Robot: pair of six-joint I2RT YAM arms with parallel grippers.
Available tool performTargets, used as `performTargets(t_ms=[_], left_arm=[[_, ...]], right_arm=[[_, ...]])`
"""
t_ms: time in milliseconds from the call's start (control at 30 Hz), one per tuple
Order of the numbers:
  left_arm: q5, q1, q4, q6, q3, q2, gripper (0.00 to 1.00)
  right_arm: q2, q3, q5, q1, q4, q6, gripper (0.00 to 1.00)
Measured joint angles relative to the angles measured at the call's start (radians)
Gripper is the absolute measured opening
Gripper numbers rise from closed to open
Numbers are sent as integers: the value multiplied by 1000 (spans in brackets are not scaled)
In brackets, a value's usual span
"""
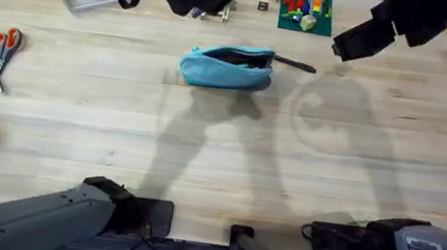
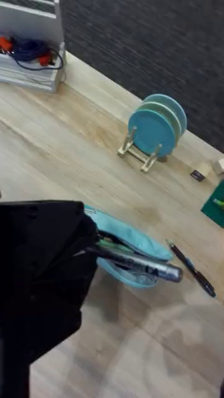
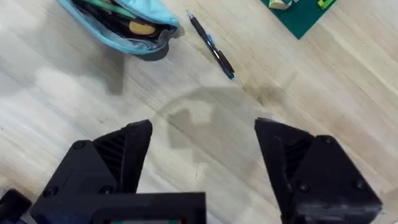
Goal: Unzip the bag, pick up the pens from the table one at a time and place them inside, then zip the bag closed.
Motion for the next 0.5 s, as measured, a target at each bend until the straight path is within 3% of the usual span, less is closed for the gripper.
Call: performTargets(t_ms=[200,500], left_arm=[[60,0,3,36,2,41,41],[108,0,14,193,2,151,41]], right_arm=[[0,0,0,0,0,0,997],[0,0,0,0,0,0,998]])
